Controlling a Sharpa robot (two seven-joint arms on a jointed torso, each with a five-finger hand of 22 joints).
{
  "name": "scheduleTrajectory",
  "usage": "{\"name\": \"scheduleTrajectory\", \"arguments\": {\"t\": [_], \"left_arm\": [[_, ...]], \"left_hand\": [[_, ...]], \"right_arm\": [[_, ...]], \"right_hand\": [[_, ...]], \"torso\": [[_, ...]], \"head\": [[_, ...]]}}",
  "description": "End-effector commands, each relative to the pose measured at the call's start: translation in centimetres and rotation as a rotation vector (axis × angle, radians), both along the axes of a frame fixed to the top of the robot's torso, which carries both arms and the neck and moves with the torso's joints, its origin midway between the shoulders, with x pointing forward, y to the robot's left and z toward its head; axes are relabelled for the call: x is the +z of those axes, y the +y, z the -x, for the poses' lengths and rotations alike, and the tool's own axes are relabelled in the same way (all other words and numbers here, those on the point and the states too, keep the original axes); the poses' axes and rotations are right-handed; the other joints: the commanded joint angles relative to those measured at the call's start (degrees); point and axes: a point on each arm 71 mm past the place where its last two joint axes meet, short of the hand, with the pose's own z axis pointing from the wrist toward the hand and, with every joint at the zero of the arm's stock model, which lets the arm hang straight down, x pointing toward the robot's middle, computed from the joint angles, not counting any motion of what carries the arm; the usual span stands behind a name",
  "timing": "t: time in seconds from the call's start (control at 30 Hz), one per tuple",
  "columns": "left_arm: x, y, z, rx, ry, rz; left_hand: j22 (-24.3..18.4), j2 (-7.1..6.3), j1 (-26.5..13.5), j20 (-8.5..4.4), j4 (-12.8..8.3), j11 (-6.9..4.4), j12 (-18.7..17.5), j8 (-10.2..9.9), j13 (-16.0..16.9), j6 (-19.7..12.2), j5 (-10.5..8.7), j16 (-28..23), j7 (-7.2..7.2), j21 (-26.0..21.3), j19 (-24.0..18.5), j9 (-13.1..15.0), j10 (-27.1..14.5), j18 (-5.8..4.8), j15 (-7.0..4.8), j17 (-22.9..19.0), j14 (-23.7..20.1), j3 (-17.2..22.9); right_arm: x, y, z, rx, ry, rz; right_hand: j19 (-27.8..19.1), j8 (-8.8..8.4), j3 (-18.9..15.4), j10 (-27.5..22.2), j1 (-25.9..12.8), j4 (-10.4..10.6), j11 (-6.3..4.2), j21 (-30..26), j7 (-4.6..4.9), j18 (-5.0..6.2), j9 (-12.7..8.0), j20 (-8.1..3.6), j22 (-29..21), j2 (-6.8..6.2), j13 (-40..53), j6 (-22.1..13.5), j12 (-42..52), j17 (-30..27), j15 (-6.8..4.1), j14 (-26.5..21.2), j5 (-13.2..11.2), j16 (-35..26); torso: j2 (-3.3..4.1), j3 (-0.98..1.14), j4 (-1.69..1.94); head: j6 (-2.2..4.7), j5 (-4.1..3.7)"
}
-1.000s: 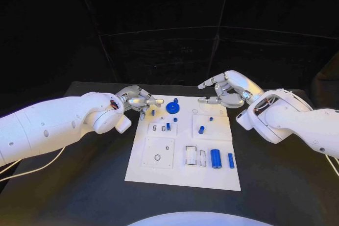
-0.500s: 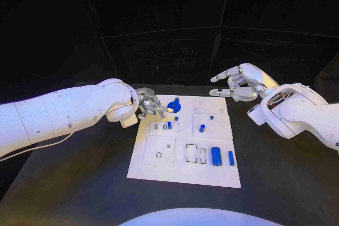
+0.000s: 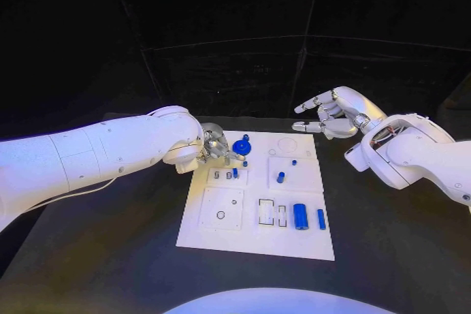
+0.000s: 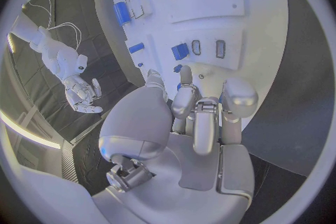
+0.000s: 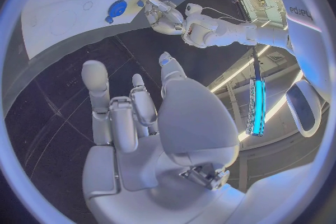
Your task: Assemble the parts on the task board
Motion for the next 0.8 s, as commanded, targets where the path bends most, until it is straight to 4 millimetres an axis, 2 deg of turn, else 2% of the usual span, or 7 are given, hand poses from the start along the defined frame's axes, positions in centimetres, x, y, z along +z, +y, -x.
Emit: {"name": "scheduleTrajectory", "arguments": {"t": [0.03, 0.3, 0.5, 0.67, 0.8], "left_arm": [[-0.2, -0.1, -0.2, -0.028, 0.008, -0.059], [-0.5, -0.5, -0.7, -0.040, 0.011, -0.094], [-0.6, -0.8, -0.8, -0.050, 0.020, -0.106], [-0.7, -1.1, -0.8, -0.058, 0.026, -0.112], [-0.8, -1.4, -0.9, -0.066, 0.031, -0.116]], "left_hand": [[-0.03, 0.03, 0.59, -0.20, -0.08, -0.30, 0.17, 0.33, -0.14, -0.44, -0.18, 0.17, -0.03, 0.18, -0.20, 0.20, -0.05, -0.89, -0.31, 15.07, 6.05, -0.32], [0.31, -0.03, 0.42, -0.19, 0.13, -0.30, 0.25, 0.83, -0.05, -0.74, -0.18, 0.17, -0.04, 0.41, -0.20, 0.65, -0.06, -0.93, -0.30, 15.07, 6.05, -0.49], [0.33, -0.02, 0.42, -0.19, 0.13, -0.30, 0.24, 0.93, -0.07, -0.80, -0.18, 0.17, -0.05, 0.43, -0.21, 0.74, -0.08, -0.93, -0.30, 15.07, 6.05, -0.51], [0.50, 0.29, 1.27, -0.18, -0.19, -0.32, 0.33, 1.51, 0.00, -1.17, -0.17, 0.17, -0.07, 0.55, -0.30, 1.27, -0.09, -0.93, -0.30, 15.07, 6.05, -0.30], [0.66, 0.61, 2.15, -0.16, -0.49, -0.31, 0.39, 1.98, 0.04, -1.50, -0.15, 0.17, -0.07, 0.66, -0.38, 1.71, -0.11, -0.93, -0.29, 15.07, 6.05, -0.03]], "right_arm": [[0.0, 0.2, -0.1, -0.002, 0.007, 0.012], [-0.1, 0.3, -0.2, -0.005, 0.012, 0.017], [-0.2, 0.4, -0.4, -0.006, 0.018, 0.022], [-0.2, 0.5, -0.5, -0.006, 0.022, 0.024], [-0.3, 0.5, -0.6, -0.006, 0.025, 0.026]], "right_hand": [[-0.26, 0.37, -0.58, -0.02, -0.18, 0.02, -0.43, -0.27, -0.03, 0.49, -0.04, -0.14, -0.17, 0.21, -0.07, 0.41, -0.38, 6.14, -0.56, 3.97, 0.36, -0.21], [-0.33, 0.37, -0.83, 0.00, 0.05, 0.06, -0.45, -0.46, -0.04, 0.52, -0.06, -0.16, -0.47, 0.34, -0.07, 0.36, -0.36, 6.04, -0.58, 3.96, 0.95, -0.28], [-0.38, 0.39, -0.90, 0.00, 0.08, 0.10, -0.45, -0.55, -0.06, 0.55, -0.06, -0.17, -0.63, 0.42, -0.07, 0.38, -0.36, 5.92, -0.59, 3.93, 1.11, -0.35], [-0.40, 0.43, -1.08, -0.01, 0.25, 0.16, -0.48, -0.67, -0.08, 0.56, -0.06, -0.19, -0.79, 0.61, -0.10, 0.40, -0.37, 5.88, -0.62, 3.93, 1.63, -0.39], [-0.38, 0.48, -1.45, -0.03, 0.68, 0.20, -0.53, -0.85, -0.11, 0.58, -0.07, -0.24, -1.01, 0.86, -0.15, 0.40, -0.40, 5.80, -0.66, 3.93, 3.16, -0.47]], "torso": [[0.10, -0.10, 0.03], [0.06, -0.07, 0.04], [0.20, -0.08, -0.14], [0.18, -0.05, 0.03], [0.17, -0.05, 0.05]], "head": [[0.09, -0.09], [-0.21, -0.09], [-0.20, 0.09], [-0.32, -0.03], [-0.42, 0.13]]}}
